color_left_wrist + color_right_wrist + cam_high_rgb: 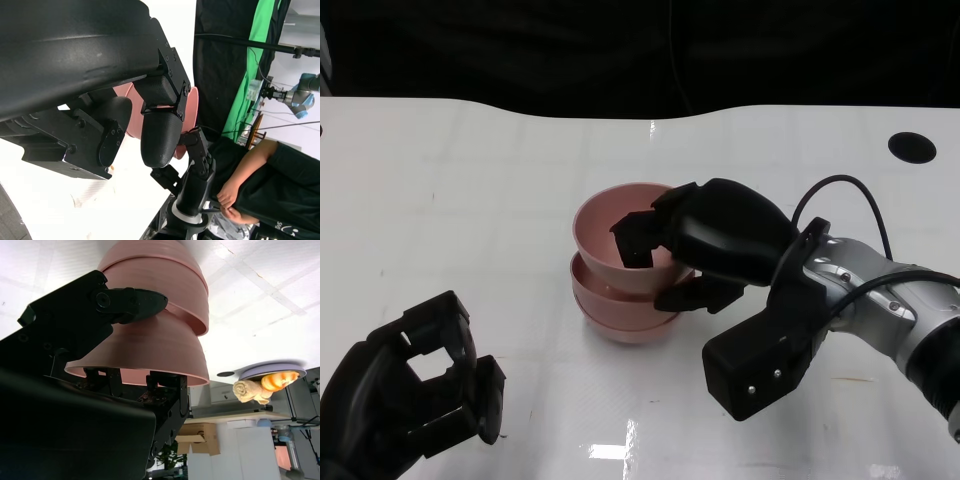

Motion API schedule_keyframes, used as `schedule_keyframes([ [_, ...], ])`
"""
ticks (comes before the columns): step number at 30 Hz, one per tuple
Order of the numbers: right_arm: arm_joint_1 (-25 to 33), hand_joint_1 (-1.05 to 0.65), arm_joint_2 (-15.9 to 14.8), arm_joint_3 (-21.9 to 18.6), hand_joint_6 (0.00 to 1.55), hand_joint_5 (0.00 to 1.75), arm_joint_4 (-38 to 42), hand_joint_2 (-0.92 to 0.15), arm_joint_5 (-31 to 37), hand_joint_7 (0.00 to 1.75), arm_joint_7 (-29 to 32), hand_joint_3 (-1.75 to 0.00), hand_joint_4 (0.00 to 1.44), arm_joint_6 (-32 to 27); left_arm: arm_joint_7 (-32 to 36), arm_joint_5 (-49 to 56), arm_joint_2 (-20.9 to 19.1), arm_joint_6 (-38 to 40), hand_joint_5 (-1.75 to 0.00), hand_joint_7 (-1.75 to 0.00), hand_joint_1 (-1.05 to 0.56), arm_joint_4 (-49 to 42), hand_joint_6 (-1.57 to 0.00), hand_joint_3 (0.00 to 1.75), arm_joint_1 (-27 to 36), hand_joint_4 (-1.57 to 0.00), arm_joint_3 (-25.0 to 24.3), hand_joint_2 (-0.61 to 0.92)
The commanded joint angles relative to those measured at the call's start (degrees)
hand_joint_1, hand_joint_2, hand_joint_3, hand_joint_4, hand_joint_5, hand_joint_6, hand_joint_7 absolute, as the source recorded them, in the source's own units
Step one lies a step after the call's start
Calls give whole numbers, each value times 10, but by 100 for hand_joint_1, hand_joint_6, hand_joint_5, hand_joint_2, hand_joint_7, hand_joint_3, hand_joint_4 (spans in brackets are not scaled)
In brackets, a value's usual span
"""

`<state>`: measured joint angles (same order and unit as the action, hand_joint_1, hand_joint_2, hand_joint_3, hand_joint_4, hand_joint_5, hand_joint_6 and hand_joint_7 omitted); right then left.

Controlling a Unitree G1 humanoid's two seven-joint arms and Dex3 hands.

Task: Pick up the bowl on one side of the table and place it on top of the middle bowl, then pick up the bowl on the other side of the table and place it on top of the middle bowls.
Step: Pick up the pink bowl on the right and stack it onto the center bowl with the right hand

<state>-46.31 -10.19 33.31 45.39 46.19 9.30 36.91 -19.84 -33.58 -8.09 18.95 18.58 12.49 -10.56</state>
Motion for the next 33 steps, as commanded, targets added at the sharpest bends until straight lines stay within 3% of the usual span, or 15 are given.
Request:
schedule_keyframes([
  [1,-12,-24,2,7,70,175,5,-73,6,149,3,-61,88,-9,-1,0,-1,-3,-175,-175,33,2,-87,145,2,-112,-1,92],
  [3,-13,-24,4,10,73,175,7,-74,5,140,-4,-59,88,-16,-5,1,-1,-7,-175,-175,33,0,-88,145,2,-113,0,92],
  [6,-13,-26,8,15,85,175,9,-81,5,100,-11,-44,86,-25,-3,4,0,-9,-175,-175,32,0,-89,144,3,-114,1,92],
  [7,-12,-26,9,17,86,175,12,-82,7,101,-7,-41,86,-24,-1,5,0,-8,-175,-175,32,1,-89,144,4,-114,1,92],
  [10,-11,-25,12,22,75,175,28,-85,7,142,8,-33,86,-15,3,7,0,-5,-175,-175,32,5,-89,143,5,-114,2,92],
  [13,-13,-25,14,28,70,175,43,-87,8,152,19,-30,87,-10,-1,7,2,-10,-175,-175,32,1,-88,143,5,-114,3,92],
  [14,-14,-25,14,30,70,175,46,-87,8,152,23,-30,87,-9,-3,7,2,-13,-175,-175,32,0,-88,143,5,-114,3,92],
  [16,-15,-25,15,34,75,175,53,-88,11,132,29,-27,87,-10,-6,7,3,-15,-175,-175,32,-2,-88,144,5,-114,3,92],
  [19,-16,-25,17,39,80,175,64,-88,15,120,44,-23,88,-7,-4,7,2,-16,-175,-175,33,-2,-89,144,5,-114,3,92],
  [33,-19,-24,20,49,83,175,86,-92,21,108,66,-16,87,-4,-6,4,1,-14,-175,-175,32,-3,-87,142,3,-112,2,92],
])
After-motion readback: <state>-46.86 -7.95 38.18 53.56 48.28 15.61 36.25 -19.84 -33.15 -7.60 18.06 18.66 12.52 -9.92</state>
